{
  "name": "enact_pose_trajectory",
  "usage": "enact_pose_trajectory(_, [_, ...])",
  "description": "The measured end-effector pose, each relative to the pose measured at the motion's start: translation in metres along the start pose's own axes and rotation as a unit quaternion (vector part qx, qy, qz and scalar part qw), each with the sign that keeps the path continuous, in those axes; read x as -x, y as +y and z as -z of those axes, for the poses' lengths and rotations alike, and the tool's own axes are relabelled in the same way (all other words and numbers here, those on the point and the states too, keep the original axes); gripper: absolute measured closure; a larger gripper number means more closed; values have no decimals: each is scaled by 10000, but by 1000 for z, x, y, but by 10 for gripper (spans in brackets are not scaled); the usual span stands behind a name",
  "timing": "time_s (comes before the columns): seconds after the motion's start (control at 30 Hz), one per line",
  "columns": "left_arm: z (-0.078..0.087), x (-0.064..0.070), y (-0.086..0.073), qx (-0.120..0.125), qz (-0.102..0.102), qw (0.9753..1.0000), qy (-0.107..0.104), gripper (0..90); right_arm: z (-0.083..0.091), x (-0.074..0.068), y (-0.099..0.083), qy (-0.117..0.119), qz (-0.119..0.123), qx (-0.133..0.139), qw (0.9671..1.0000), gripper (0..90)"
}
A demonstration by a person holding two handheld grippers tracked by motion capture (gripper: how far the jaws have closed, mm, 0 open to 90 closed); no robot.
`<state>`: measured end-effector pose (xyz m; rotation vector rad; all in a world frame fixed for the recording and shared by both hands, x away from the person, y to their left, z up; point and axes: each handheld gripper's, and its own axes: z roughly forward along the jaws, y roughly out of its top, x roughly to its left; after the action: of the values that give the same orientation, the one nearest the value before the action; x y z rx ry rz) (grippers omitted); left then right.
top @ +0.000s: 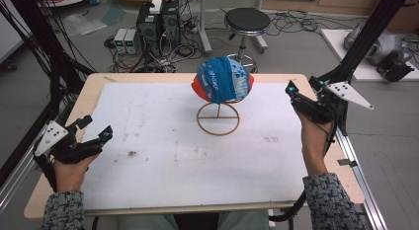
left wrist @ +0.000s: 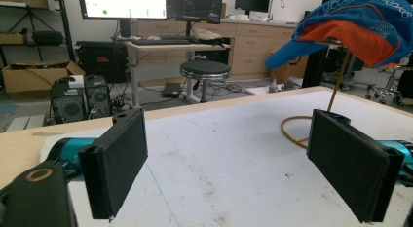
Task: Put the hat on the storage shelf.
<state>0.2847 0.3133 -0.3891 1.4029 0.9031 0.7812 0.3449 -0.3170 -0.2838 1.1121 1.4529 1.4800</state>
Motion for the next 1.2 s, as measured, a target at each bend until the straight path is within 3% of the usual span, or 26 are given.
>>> enact_pose_trajectory(0.17, [0,0,-1,-8,-1,10000,2,152,13,0,-18,-158,102,-31,9998,117])
enact_pose_trajectory(0.27, [0,0,-1,-14,-12,10000,2,152,25,-2,-35,-171,278,-99,9994,116])
enact_pose_trajectory(0.33, [1,0,-2,-38,-15,10000,26,152,26,-2,-38,-182,295,-133,9993,116])
enact_pose_trajectory(0.37, [1,0,-2,-41,-20,10000,25,152,30,0,-49,-164,307,-161,9993,116])
enact_pose_trajectory(0.57, [1,1,-1,-42,-37,10000,30,152,40,4,-73,-155,154,-210,9995,116])
enact_pose_trajectory(0.83, [0,0,-4,-80,-28,10000,38,152,47,5,-99,-166,219,-224,9994,116])
enact_pose_trajectory(0.97, [-1,-1,-5,-100,-16,9999,51,152,47,6,-111,-164,235,-401,9988,116])
enact_pose_trajectory(1.2, [-1,-1,-6,-123,-33,9999,59,152,49,9,-119,-159,258,-413,9987,116])
